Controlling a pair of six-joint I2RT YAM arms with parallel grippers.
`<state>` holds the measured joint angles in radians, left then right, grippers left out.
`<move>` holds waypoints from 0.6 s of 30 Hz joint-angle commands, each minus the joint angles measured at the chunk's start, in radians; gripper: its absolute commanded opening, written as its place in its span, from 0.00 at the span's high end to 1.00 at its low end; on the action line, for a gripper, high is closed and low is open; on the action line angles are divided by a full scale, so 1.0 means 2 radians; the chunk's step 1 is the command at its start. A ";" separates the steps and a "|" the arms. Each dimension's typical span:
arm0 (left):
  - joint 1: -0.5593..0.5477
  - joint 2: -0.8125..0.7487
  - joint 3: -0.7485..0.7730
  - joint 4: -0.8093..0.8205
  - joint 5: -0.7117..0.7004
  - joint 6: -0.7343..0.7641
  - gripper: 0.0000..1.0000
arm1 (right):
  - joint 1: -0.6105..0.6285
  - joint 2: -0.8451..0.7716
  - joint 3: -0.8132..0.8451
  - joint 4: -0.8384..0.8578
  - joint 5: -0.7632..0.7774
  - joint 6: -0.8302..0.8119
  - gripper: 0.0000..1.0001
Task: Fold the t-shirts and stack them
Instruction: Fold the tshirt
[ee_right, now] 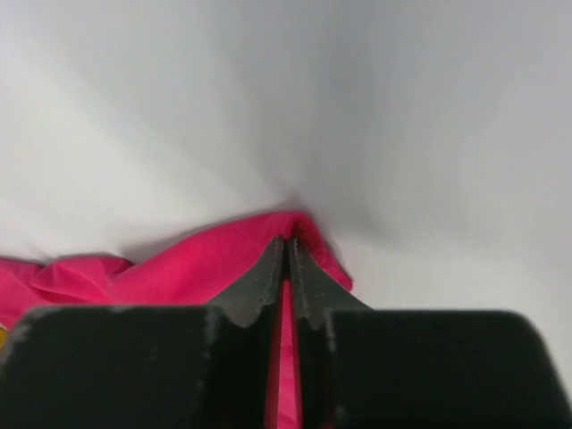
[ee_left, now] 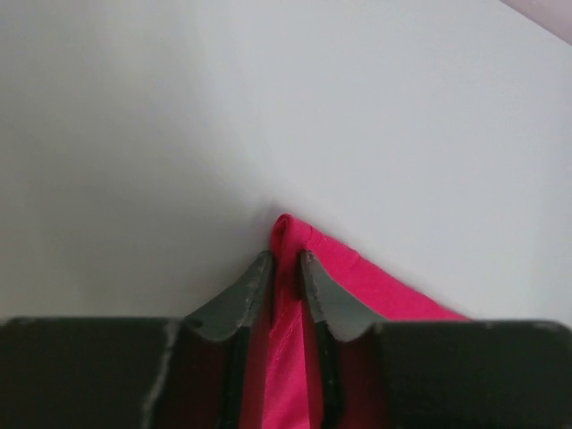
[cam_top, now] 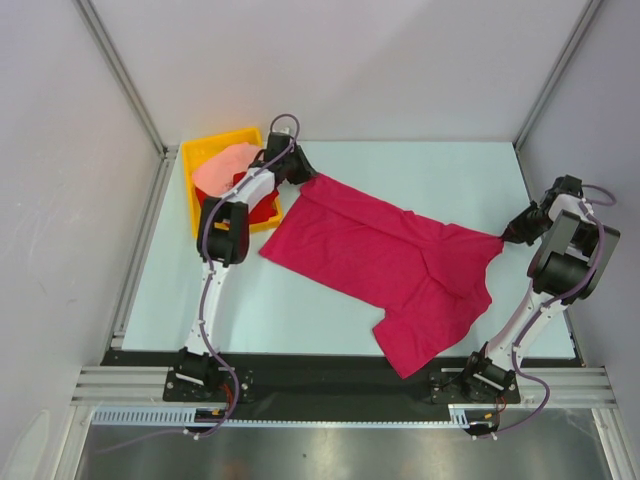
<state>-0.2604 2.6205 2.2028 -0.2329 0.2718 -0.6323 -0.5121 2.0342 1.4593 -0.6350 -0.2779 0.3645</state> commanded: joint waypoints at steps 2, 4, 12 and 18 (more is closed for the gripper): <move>0.010 0.010 0.009 0.012 0.015 -0.025 0.80 | -0.020 -0.011 -0.011 0.018 0.002 0.013 0.96; 0.013 0.010 0.005 0.017 0.014 -0.036 0.89 | -0.027 -0.013 -0.016 0.029 0.003 0.024 1.00; 0.017 0.016 -0.008 0.063 0.018 -0.094 1.00 | -0.041 0.014 0.001 0.069 -0.019 0.062 1.00; 0.015 0.020 -0.008 0.104 0.022 -0.113 1.00 | -0.040 0.027 0.032 0.080 -0.026 0.083 1.00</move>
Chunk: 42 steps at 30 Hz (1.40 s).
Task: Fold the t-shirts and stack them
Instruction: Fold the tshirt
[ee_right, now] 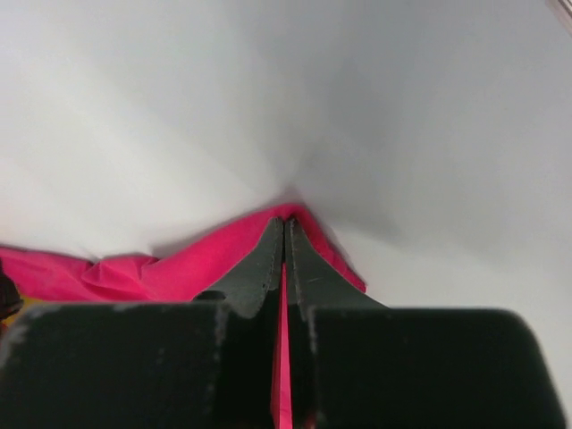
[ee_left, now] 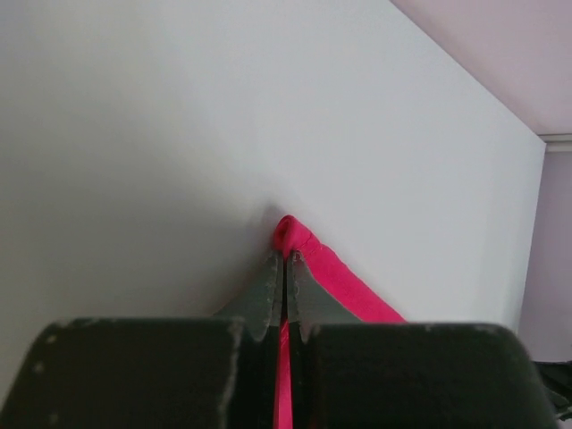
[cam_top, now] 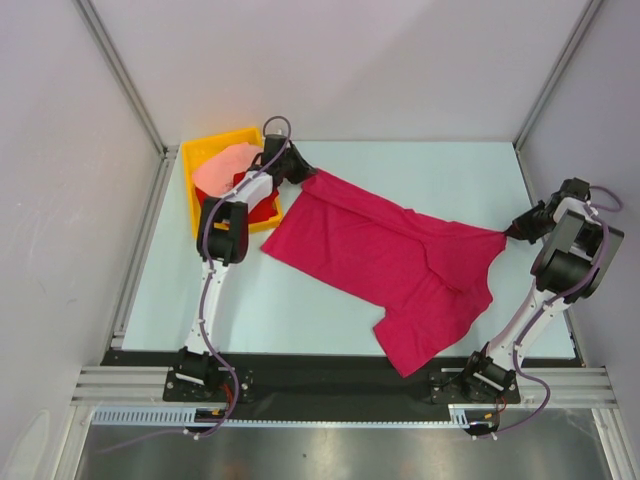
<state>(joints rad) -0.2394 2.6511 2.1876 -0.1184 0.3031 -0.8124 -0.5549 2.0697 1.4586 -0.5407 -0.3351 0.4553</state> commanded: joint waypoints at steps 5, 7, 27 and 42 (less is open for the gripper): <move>0.006 0.008 0.005 0.071 0.000 -0.033 1.00 | -0.019 0.010 0.055 0.033 0.018 0.047 1.00; 0.006 0.004 0.002 0.072 -0.003 -0.031 1.00 | -0.019 0.005 0.059 0.020 0.029 0.048 1.00; 0.014 -0.045 -0.021 -0.014 -0.001 0.059 0.63 | -0.023 -0.063 0.013 -0.058 0.076 -0.014 0.86; -0.002 -0.080 -0.008 -0.084 0.008 0.110 0.46 | -0.030 -0.060 -0.004 -0.069 0.020 -0.030 0.35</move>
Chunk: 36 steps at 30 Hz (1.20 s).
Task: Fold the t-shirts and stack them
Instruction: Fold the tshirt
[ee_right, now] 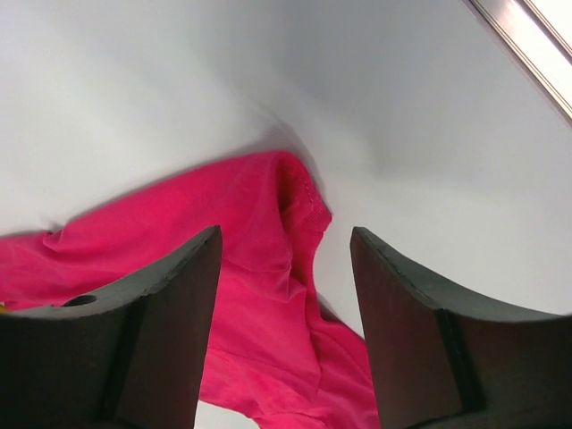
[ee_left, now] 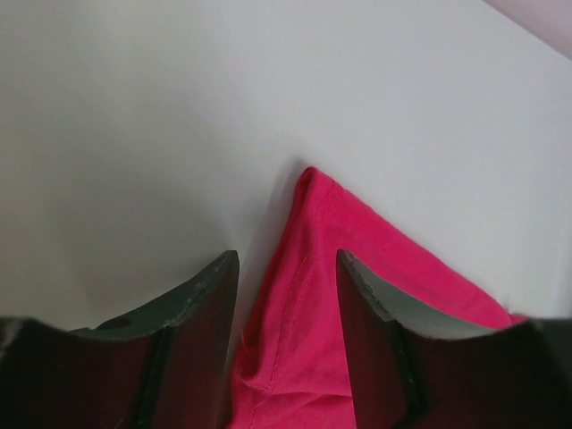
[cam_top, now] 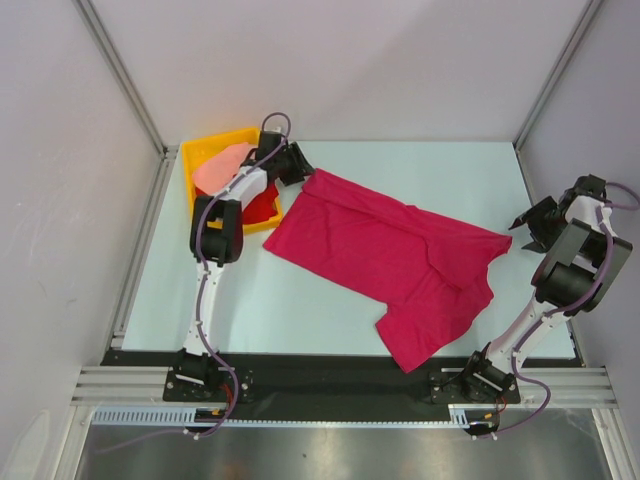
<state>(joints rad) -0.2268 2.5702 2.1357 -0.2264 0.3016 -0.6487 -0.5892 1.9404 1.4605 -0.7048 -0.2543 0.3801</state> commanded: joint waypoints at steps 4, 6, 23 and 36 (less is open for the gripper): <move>-0.025 -0.037 0.028 -0.045 -0.007 0.074 0.37 | -0.013 0.021 -0.006 0.025 -0.033 -0.001 0.34; -0.028 -0.023 0.047 -0.043 -0.009 0.092 0.31 | -0.013 0.037 -0.005 0.032 -0.044 -0.004 0.36; -0.022 0.036 0.069 -0.034 -0.004 0.056 0.46 | 0.000 0.071 -0.002 0.052 -0.073 -0.009 0.51; -0.002 0.062 0.080 0.069 0.020 -0.054 1.00 | 0.020 0.084 0.048 0.116 -0.006 0.039 1.00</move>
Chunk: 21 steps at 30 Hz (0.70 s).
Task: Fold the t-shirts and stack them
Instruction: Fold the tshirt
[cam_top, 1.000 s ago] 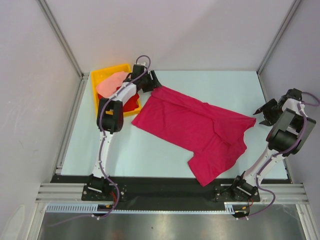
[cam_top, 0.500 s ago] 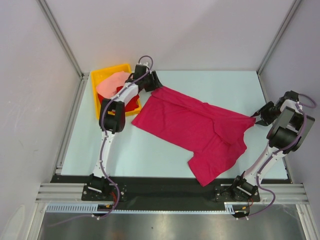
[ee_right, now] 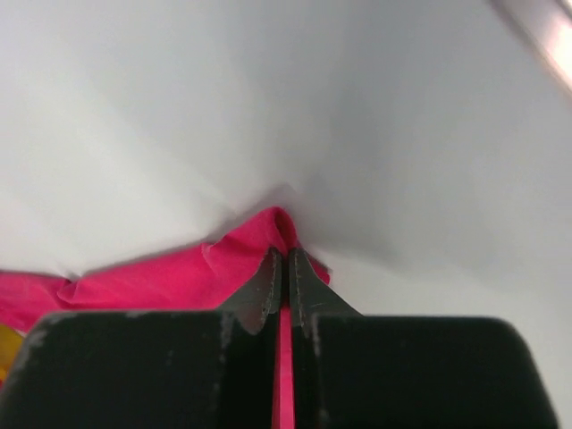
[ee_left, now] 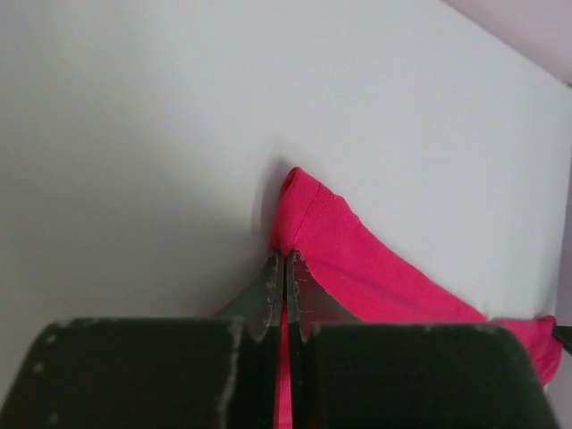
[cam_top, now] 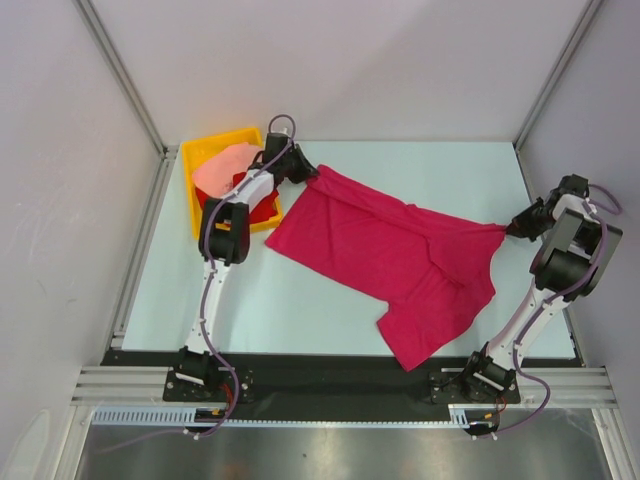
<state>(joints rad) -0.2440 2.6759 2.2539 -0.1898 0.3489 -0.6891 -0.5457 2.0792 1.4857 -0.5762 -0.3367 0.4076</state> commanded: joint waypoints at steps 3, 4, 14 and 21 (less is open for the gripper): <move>0.010 0.020 0.040 0.079 -0.019 -0.060 1.00 | 0.001 0.030 0.065 0.079 0.049 0.048 1.00; 0.011 0.024 0.046 0.086 -0.022 -0.064 1.00 | 0.001 0.037 0.074 0.084 0.054 0.056 1.00; 0.011 0.049 0.100 0.109 -0.025 -0.083 0.50 | 0.017 0.107 0.230 0.010 0.062 0.045 0.74; 0.005 -0.042 0.030 0.025 -0.023 0.013 0.34 | 0.042 0.064 0.311 -0.182 0.152 -0.019 0.37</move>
<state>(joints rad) -0.2314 2.7354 2.3322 -0.0418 0.3092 -0.7933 -0.4576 2.3013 2.0480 -0.7677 -0.1635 0.4400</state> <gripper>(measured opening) 0.662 0.606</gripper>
